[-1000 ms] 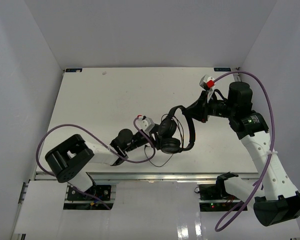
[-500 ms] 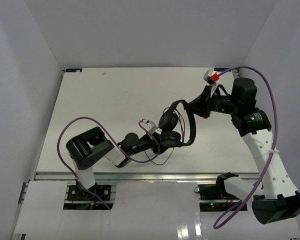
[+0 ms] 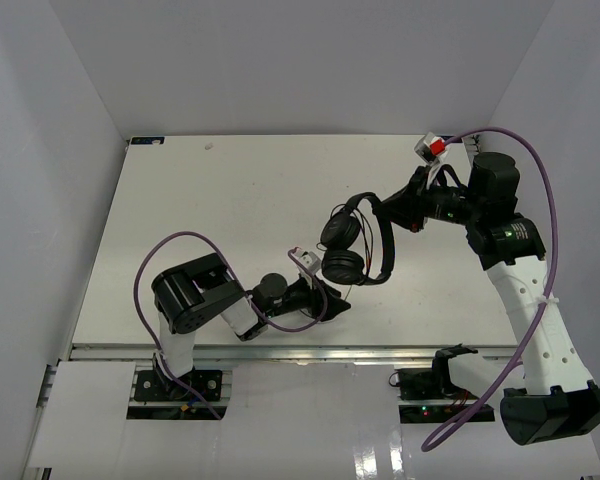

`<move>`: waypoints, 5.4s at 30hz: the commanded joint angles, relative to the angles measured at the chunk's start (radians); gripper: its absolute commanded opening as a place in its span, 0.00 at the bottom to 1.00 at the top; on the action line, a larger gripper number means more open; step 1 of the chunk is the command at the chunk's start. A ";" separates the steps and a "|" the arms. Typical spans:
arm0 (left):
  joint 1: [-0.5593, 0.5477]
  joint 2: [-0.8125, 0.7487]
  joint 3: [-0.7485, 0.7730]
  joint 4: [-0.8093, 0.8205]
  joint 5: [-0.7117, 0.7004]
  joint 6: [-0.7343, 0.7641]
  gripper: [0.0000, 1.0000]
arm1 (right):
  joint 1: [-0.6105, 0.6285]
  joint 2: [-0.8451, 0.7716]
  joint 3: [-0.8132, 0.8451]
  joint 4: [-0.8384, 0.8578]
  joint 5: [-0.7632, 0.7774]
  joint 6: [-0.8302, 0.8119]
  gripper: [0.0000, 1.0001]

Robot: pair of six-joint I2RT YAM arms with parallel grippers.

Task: Wrap the headphones

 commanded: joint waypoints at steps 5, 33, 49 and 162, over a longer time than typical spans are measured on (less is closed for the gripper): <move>-0.005 -0.055 0.022 0.440 0.035 -0.023 0.67 | -0.011 -0.013 0.034 0.057 -0.052 0.042 0.08; -0.074 0.025 0.196 0.134 0.010 0.050 0.00 | -0.029 -0.038 0.009 0.065 -0.045 0.055 0.08; -0.262 -0.237 -0.134 0.065 -0.168 0.008 0.00 | -0.042 -0.007 -0.009 0.070 0.389 0.126 0.08; 0.129 -0.488 -0.039 -0.335 0.265 0.066 0.66 | -0.027 -0.070 -0.131 -0.059 -0.059 -0.169 0.08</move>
